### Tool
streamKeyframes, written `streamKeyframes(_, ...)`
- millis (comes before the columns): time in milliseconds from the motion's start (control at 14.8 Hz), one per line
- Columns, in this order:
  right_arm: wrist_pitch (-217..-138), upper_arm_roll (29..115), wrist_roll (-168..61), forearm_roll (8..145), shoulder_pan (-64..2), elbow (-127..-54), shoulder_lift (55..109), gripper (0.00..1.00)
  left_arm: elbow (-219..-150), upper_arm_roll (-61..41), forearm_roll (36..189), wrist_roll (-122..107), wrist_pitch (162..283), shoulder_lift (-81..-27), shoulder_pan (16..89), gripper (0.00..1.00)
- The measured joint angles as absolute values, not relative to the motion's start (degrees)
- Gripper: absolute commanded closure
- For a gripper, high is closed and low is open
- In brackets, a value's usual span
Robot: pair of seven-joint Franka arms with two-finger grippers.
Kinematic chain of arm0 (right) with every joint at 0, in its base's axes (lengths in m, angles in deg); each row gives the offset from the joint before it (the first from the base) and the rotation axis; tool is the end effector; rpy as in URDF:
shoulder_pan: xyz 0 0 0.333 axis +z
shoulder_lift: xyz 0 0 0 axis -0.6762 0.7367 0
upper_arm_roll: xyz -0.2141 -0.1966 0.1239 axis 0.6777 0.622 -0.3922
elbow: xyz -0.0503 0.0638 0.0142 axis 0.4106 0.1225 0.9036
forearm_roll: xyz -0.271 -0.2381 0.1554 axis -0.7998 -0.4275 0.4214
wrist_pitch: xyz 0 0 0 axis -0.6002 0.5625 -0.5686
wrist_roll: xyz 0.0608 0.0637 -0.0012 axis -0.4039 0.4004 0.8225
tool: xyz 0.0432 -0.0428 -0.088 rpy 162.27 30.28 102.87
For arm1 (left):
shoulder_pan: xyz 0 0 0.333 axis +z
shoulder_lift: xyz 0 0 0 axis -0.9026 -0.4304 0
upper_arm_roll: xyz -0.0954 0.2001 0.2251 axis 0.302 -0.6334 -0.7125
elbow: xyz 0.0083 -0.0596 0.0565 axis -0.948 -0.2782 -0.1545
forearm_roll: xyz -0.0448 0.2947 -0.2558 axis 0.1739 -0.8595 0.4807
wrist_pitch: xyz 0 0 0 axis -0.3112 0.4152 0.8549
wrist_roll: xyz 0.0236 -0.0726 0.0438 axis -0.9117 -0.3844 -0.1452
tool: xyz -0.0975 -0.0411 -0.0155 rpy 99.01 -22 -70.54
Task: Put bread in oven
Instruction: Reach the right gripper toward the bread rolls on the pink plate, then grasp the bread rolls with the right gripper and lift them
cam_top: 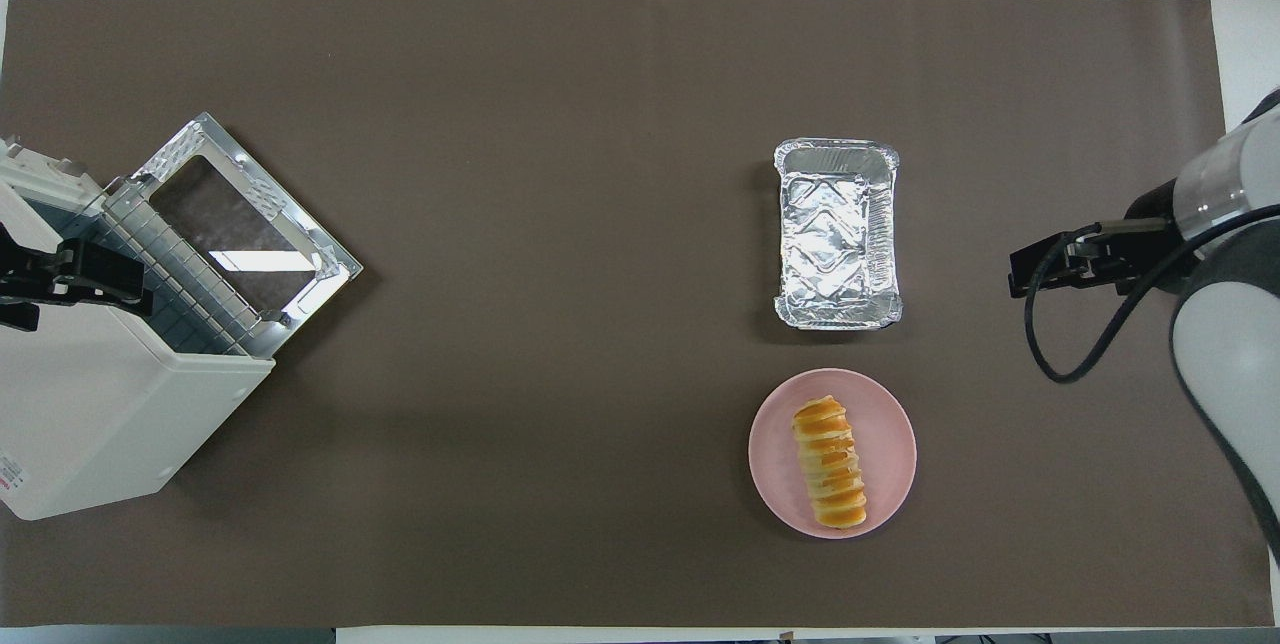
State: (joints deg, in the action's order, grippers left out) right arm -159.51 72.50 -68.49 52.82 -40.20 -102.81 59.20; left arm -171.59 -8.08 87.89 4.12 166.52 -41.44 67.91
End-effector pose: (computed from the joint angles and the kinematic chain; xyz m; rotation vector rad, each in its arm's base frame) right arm 0.4922 0.0909 0.4948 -3.0584 0.0006 0.2596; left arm 0.5195 -0.0135 0.5921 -3.1246 -0.0718 0.2967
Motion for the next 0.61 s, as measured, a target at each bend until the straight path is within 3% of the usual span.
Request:
streamKeyframes(338,-174.0,72.1,-76.2,54.6,-28.4,-116.7,59.1,0.0,-171.6,-8.1,87.9,4.1,166.5,-41.4,67.9,0.0)
streamKeyframes(609,-185.9,72.1,-77.3,56.2,-24.7,-126.7,59.7,0.0,-171.6,-8.1,87.9,4.1,166.5,-41.4,67.9,0.0)
